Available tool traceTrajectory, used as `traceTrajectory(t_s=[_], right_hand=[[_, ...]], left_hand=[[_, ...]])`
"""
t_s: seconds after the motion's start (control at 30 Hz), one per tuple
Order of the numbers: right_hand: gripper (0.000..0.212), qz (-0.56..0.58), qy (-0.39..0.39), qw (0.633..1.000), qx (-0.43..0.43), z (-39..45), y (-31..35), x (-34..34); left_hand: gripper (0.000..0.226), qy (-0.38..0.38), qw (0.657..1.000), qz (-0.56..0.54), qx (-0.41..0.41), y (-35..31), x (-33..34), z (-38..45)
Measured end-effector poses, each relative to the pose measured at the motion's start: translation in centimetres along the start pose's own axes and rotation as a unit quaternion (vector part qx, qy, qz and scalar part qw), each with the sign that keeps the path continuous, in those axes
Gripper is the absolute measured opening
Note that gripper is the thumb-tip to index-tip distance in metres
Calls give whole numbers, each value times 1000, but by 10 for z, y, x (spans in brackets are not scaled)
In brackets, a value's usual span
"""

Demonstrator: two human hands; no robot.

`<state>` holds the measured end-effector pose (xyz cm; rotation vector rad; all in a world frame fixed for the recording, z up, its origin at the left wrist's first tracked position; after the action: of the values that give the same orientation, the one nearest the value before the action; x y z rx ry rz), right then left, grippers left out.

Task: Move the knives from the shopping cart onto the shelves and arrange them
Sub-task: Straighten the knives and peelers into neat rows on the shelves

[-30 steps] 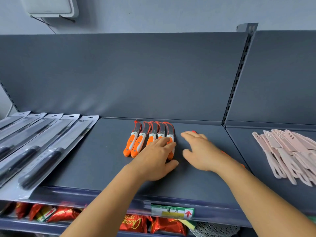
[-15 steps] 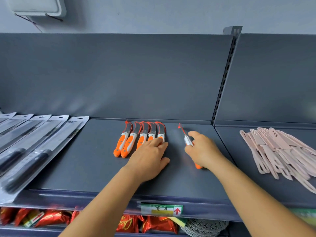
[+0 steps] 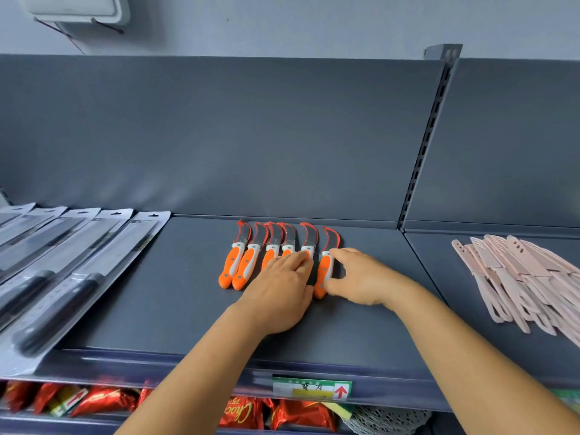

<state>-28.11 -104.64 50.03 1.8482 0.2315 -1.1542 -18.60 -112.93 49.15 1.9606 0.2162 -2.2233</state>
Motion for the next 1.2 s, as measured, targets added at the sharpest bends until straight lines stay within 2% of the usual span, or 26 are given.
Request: traceTrajectory(t_s=[0.07,0.1,0.2,0.33,0.47,0.67,0.9,0.97,1.07,1.2], right_hand=[[49,-12,26,1000,-13,-5,1,3],[51,-11,27,999,-19,-5,2,5],[38,6,12,999,-38,0,4,9],[47,5,23,999,-32,1,4,8],[37,1,29,999,-27,5,5,6],[43,8,23,999,-23,5,6,10],[68,-29,26,999,-38,2,9,9],[69,-26,27,999,-36,2,9,10],[59,-4,20,999,-35,0,11,9],[64,3,1,999,-41,-13,7,2]], left_hand=[[56,12,1000,16,6,3,2,2],[55,17,999,27,10,4,4,4],[54,24,999,42,20,4,4,7],[50,9,998,51,38,2,-2,7],[45,6,998,40,42,3,-3,7],[44,4,998,40,51,4,-5,9],[46,23,997,37,60,4,-9,7],[46,25,997,36,62,4,-10,7],[48,21,997,41,68,3,-13,5],[46,-2,997,40,72,-3,-18,4]])
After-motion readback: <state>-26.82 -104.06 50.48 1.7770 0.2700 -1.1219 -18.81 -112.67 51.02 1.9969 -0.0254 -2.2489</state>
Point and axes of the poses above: each hand's wrist, its own z-axis towards the middle knuckle, its own x-axis out of the palm, y = z × x, the point moved 6 cm from there along z, towards the middle knuckle, and after that the axes turned 8 degrees about z, right-handed, at the moved point
